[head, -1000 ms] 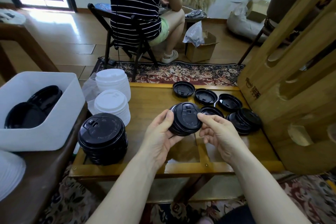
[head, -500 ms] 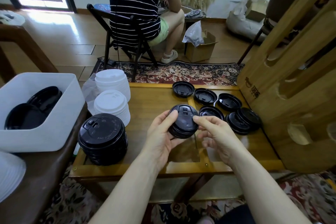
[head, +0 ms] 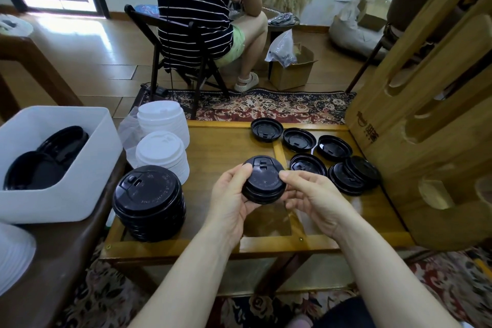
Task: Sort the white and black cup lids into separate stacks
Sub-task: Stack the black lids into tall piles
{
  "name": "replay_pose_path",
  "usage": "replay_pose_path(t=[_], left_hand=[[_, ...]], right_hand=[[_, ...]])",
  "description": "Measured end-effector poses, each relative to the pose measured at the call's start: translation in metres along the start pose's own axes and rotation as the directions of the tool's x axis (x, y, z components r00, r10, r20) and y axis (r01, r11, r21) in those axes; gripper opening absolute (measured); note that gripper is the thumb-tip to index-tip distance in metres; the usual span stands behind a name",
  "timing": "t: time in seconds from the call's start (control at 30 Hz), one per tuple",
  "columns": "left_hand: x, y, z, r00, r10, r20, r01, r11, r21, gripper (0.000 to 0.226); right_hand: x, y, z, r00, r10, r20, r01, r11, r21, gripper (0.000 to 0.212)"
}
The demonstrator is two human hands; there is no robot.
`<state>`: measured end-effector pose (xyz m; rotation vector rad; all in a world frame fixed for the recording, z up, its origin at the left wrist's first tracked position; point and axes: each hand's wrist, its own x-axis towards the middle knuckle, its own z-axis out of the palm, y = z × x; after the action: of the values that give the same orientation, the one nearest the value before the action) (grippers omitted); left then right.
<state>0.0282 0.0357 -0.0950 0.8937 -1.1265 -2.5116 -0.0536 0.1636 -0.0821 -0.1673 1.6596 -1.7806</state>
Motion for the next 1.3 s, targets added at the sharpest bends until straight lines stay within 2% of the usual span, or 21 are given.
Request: replay_pose_path(t=[0.2, 0.27, 0.3, 0.33, 0.37, 0.4, 0.43, 0.47, 0.53, 0.6, 0.63, 0.7, 0.73, 0.8, 0.87, 0.9, 0.97, 1.03, 1.1, 1.3], left_hand=[[0.0, 0.0, -0.002, 0.998, -0.04, 0.048, 0.04, 0.999, -0.003, 0.035], [0.0, 0.001, -0.004, 0.999, -0.025, 0.041, 0.026, 1.0, -0.018, 0.036], [0.001, 0.002, -0.005, 0.999, -0.016, 0.028, 0.017, 0.999, -0.039, 0.036], [0.002, 0.004, -0.007, 1.0, -0.009, 0.018, 0.011, 0.998, -0.065, 0.036], [0.004, 0.006, -0.008, 1.0, -0.005, 0.009, 0.006, 0.996, -0.088, 0.036], [0.005, 0.008, -0.01, 1.0, -0.002, 0.006, 0.003, 0.995, -0.102, 0.037], [0.007, 0.009, -0.011, 1.0, -0.003, 0.008, 0.004, 0.994, -0.111, 0.038], [0.008, 0.01, -0.012, 1.0, -0.007, 0.011, 0.008, 0.993, -0.116, 0.04], [0.009, 0.01, -0.014, 0.999, -0.027, 0.019, 0.029, 0.992, -0.121, 0.041], [0.01, 0.01, -0.015, 0.999, -0.042, 0.022, 0.045, 0.991, -0.128, 0.043], [0.009, 0.01, -0.015, 0.999, -0.047, 0.021, 0.05, 0.99, -0.133, 0.044], [0.008, 0.011, -0.017, 0.998, -0.056, 0.024, 0.059, 0.99, -0.132, 0.044], [0.007, 0.011, -0.018, 0.998, -0.058, 0.022, 0.061, 0.99, -0.124, 0.044], [0.006, 0.013, -0.019, 0.998, -0.06, 0.013, 0.061, 0.991, -0.119, 0.044], [0.005, 0.014, -0.019, 0.998, -0.066, 0.005, 0.066, 0.99, -0.128, 0.044], [0.004, 0.015, -0.018, 0.998, -0.069, 0.004, 0.069, 0.989, -0.133, 0.042], [0.002, 0.015, -0.016, 0.997, -0.078, 0.004, 0.078, 0.987, -0.139, 0.036], [0.003, 0.014, -0.015, 0.996, -0.088, -0.002, 0.087, 0.987, -0.134, 0.031], [0.003, 0.013, -0.015, 0.995, -0.103, -0.001, 0.102, 0.985, -0.135, 0.025], [0.008, 0.008, -0.016, 0.992, -0.126, -0.017, 0.124, 0.987, -0.104, 0.025]], right_hand=[[0.001, 0.004, -0.001, 0.999, 0.033, -0.005, -0.033, 0.999, -0.013, 0.025], [0.001, 0.004, -0.003, 1.0, 0.021, 0.0, -0.021, 0.999, -0.036, 0.032], [0.002, 0.004, -0.005, 0.999, -0.013, -0.032, 0.01, 0.996, -0.089, 0.036], [0.004, 0.004, -0.01, 0.991, -0.087, -0.1, 0.063, 0.973, -0.222, 0.037], [0.008, 0.004, -0.016, 0.961, -0.211, -0.182, 0.112, 0.891, -0.44, 0.037], [0.011, 0.004, -0.024, 0.909, -0.353, -0.221, 0.121, 0.731, -0.671, 0.036], [0.015, 0.004, -0.03, 0.865, -0.457, -0.207, 0.09, 0.547, -0.832, 0.037], [0.017, 0.004, -0.034, 0.85, -0.498, -0.173, 0.051, 0.405, -0.913, 0.038], [0.022, 0.008, -0.037, 0.884, -0.452, -0.121, -0.018, 0.225, -0.974, 0.038], [0.025, 0.011, -0.036, 0.906, -0.406, -0.118, -0.074, 0.123, -0.99, 0.028], [0.026, 0.011, -0.037, 0.9, -0.419, -0.119, -0.082, 0.105, -0.991, 0.023], [0.025, 0.009, -0.038, 0.862, -0.493, -0.118, -0.056, 0.138, -0.989, 0.014], [0.024, 0.008, -0.037, 0.833, -0.541, -0.113, -0.007, 0.195, -0.981, 0.011], [0.019, 0.007, -0.035, 0.781, -0.604, -0.159, 0.148, 0.427, -0.892, 0.005], [0.012, 0.004, -0.028, 0.782, -0.565, -0.263, 0.299, 0.711, -0.637, 0.003], [0.009, 0.002, -0.024, 0.808, -0.507, -0.3, 0.331, 0.813, -0.479, 0.001], [0.007, -0.001, -0.017, 0.872, -0.357, -0.335, 0.301, 0.931, -0.207, 0.004], [0.009, -0.002, -0.013, 0.925, -0.236, -0.297, 0.257, 0.966, 0.031, 0.01], [0.011, -0.002, -0.009, 0.961, -0.167, -0.218, 0.208, 0.961, 0.18, 0.017], [0.01, -0.005, -0.007, 0.988, -0.102, -0.118, 0.131, 0.954, 0.268, 0.02]])
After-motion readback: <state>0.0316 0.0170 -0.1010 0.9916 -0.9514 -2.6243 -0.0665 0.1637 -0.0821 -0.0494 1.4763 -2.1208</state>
